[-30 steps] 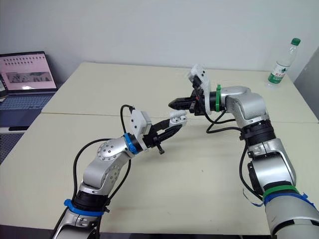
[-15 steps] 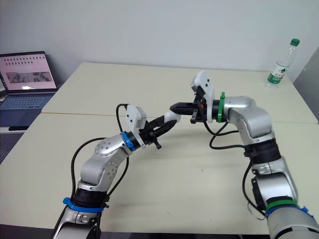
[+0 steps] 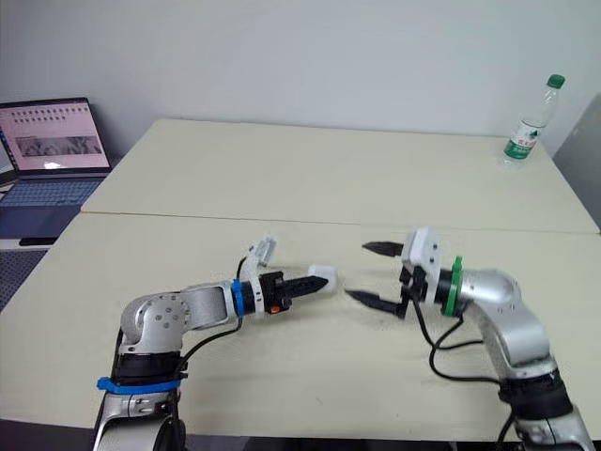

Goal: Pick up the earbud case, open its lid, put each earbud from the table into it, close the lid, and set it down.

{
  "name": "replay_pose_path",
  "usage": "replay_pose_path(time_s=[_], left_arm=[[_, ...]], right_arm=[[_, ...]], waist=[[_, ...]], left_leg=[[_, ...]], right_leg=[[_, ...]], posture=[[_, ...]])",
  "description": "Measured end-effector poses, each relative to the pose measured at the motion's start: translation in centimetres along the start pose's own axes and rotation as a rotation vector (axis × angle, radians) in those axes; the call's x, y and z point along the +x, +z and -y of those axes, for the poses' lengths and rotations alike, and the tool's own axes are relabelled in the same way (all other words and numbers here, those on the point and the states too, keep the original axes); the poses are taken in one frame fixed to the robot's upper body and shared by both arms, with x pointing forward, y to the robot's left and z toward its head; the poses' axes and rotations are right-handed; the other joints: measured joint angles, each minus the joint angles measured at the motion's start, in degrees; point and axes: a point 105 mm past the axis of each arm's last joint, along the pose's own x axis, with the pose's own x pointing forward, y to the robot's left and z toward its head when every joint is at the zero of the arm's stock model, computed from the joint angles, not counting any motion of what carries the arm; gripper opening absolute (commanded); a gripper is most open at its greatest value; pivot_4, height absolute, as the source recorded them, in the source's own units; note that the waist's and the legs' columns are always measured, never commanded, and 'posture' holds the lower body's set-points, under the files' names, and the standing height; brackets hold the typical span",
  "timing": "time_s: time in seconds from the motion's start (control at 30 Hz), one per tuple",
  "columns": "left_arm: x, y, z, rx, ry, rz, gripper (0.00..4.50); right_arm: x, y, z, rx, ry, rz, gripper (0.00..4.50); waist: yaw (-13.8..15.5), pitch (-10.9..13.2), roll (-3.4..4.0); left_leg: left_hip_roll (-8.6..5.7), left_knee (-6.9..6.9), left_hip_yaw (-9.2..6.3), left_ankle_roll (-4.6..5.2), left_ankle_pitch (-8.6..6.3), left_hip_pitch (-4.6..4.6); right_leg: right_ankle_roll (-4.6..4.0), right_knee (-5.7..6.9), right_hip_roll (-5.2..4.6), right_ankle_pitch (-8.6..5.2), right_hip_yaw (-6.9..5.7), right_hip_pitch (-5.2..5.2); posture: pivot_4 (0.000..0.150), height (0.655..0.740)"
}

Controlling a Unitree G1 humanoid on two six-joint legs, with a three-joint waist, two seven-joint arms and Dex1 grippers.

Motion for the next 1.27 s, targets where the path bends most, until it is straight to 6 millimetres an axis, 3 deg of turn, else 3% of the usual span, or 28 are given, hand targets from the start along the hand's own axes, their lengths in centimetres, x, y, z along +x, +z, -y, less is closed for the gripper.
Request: replay_pose_path(time_s=[0.13, 0.37, 0.53, 0.77, 0.93, 1.1, 1.27], left_arm=[[1.1, -0.5, -0.9, -0.074, 0.057, -0.027, 0.79], [0.3, -0.5, -1.0, -0.084, 0.079, -0.025, 2.95], [-2.6, -0.5, -1.3, -0.04, 0.118, -0.008, 4.4], [-10.5, -0.6, -4.1, 0.187, 0.354, -0.014, 4.48], [-15.5, 1.6, -6.1, 0.584, 0.522, 0.018, 4.48], [-18.0, 5.0, -4.3, 0.874, 0.517, 0.124, 4.48], [-19.0, 6.1, -3.2, 0.947, 0.516, 0.163, 4.48]], right_arm=[[-0.1, -0.9, -0.1, -0.043, -0.04, -0.022, 4.47], [0.2, -0.7, 1.0, -0.038, -0.128, -0.002, 4.5], [0.1, -0.9, 2.3, -0.042, -0.151, -0.007, 4.5], [-1.2, -2.2, 3.3, -0.082, -0.117, -0.059, 4.5], [-2.7, -2.7, 4.3, -0.089, -0.072, -0.112, 4.5], [-4.3, -1.7, 5.2, -0.074, -0.032, -0.153, 4.5], [-4.9, -1.3, 5.5, 0.003, -0.015, -0.175, 4.5]], waist=[[-0.1, 0.0, 0.0], [-0.2, 0.0, -0.01], [-1.0, -0.1, -0.04], [-2.6, -0.1, -0.02], [-2.1, 0.0, 0.0], [-0.4, 0.1, 0.0], [0.3, 0.1, 0.0]], left_leg=[[0.03, -0.03, 0.09, -0.03, 0.01, 0.16], [0.05, -0.09, 0.14, -0.07, 0.03, 0.21], [0.14, -0.15, 0.16, -0.1, 0.04, 0.3], [0.23, -0.28, 0.18, -0.1, 0.04, 0.55], [0.21, -0.25, 0.24, -0.11, 0.05, 0.29], [0.1, -0.24, 0.44, -0.07, 0.01, 0.18], [0.12, -0.25, 0.39, -0.04, -0.01, 0.17]], right_leg=[[0.16, 0.02, 0.04, -0.1, 0.12, 0.09], [-0.08, 0.03, 0.05, 0.05, 0.17, 0.09], [-0.08, 0.06, 0.15, 0.04, 0.22, 0.1], [-0.28, 0.17, 0.3, -0.11, 0.33, 0.11], [-0.49, 0.03, 0.16, -0.1, 0.26, -0.01], [-0.46, -0.1, -0.17, -0.1, 0.21, -0.04], [-0.44, -0.07, -0.18, -0.11, 0.12, -0.04]], posture=[[0.15, 0.74], [0.15, 0.74], [0.15, 0.74], [0.15, 0.74], [0.15, 0.74], [0.15, 0.74], [0.15, 0.74]])
